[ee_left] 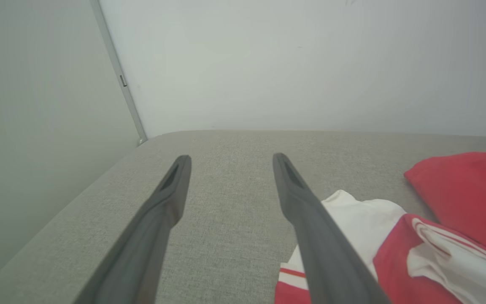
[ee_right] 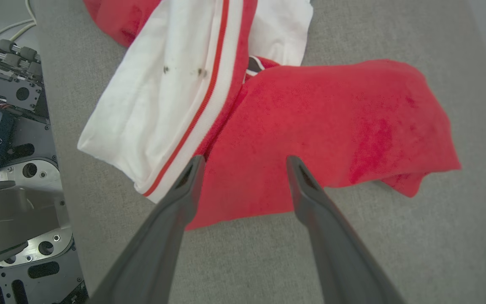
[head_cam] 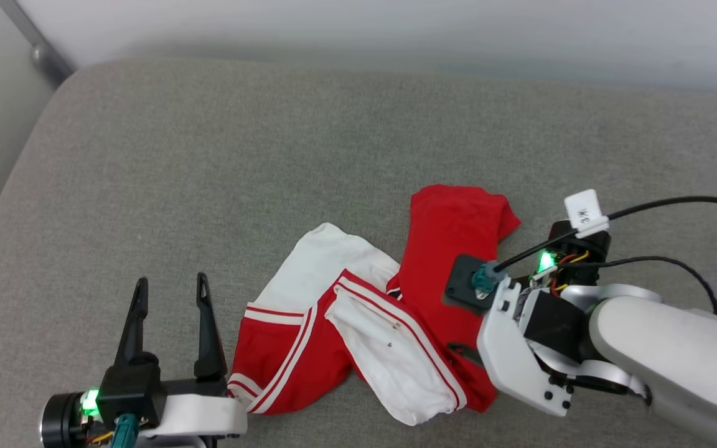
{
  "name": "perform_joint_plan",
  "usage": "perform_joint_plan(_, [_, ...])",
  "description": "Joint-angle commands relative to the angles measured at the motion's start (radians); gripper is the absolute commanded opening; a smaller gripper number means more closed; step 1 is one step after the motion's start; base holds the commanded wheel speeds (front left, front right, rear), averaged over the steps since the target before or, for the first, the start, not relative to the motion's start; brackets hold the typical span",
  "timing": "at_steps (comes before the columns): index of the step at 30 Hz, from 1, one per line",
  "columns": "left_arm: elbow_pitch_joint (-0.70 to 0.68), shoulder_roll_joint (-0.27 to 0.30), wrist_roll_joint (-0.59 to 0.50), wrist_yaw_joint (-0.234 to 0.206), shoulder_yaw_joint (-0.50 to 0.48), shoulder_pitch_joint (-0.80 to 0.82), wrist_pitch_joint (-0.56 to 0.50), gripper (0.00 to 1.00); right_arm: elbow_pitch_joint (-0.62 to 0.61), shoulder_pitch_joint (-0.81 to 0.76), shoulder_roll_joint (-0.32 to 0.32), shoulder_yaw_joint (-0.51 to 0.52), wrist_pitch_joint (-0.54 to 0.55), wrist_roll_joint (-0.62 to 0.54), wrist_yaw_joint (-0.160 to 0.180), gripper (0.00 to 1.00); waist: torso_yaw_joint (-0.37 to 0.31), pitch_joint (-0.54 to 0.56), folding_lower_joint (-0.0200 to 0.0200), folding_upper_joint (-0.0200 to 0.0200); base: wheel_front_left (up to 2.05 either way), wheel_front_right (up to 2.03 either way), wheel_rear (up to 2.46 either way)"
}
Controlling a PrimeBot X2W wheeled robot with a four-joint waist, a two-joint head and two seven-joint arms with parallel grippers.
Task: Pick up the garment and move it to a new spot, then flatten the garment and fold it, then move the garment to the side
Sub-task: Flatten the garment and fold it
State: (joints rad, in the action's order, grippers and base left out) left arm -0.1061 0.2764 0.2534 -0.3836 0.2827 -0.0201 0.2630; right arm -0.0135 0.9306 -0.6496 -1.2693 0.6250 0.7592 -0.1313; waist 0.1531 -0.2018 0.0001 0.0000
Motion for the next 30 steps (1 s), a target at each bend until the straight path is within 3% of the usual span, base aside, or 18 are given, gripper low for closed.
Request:
perform_joint_plan(1, [-0.001, -0.011, -0.011, 0.010, -0.009, 0.018, 0.002, 1.00, -0.010, 0.013, 0.012, -0.006, 0.021, 0.006, 0.001, 1.00, 0.010, -0.031, -0.0001, 0.0000, 0.00, 0.00, 0.00])
perform_joint_plan(9, [0.022, -0.101, -0.069, 0.096, -0.064, 0.058, 0.002, 1.00, -0.050, -0.078, 0.033, -0.011, 0.251, -0.059, 0.001, 1.00, 0.047, -0.121, -0.0001, 0.0000, 0.00, 0.00, 0.00])
perform_joint_plan(16, [0.037, -0.152, -0.108, 0.152, -0.116, 0.074, 0.002, 1.00, -0.028, -0.132, 0.025, -0.019, 0.284, -0.102, 0.001, 1.00, 0.058, -0.156, -0.0001, 0.0000, 0.00, 0.00, 0.00])
perform_joint_plan(17, [0.039, -0.156, -0.113, 0.157, -0.123, 0.075, 0.002, 1.00, -0.029, -0.131, 0.027, -0.020, 0.279, -0.112, 0.001, 0.67, 0.057, -0.156, -0.0001, 0.0000, 0.00, 0.00, 0.00])
perform_joint_plan(18, [0.042, -0.161, -0.117, 0.162, -0.130, 0.073, 0.002, 1.00, -0.027, -0.127, 0.029, -0.019, 0.268, -0.119, 0.001, 0.00, 0.054, -0.153, -0.0001, 0.0000, 0.00, 0.00, 0.00])
perform_joint_plan(24, [0.058, -0.179, -0.139, 0.183, -0.169, 0.038, 0.002, 1.00, -0.022, -0.053, 0.019, -0.010, 0.134, -0.121, 0.001, 0.00, 0.015, -0.091, -0.0001, 0.0000, 0.00, 0.00, 0.00])
perform_joint_plan(30, [0.057, -0.185, -0.155, 0.200, -0.201, -0.008, 0.002, 1.00, -0.014, 0.011, -0.086, -0.011, 0.009, -0.086, 0.001, 0.00, -0.034, -0.017, -0.0001, 0.0000, 0.00, 0.00, 0.00])
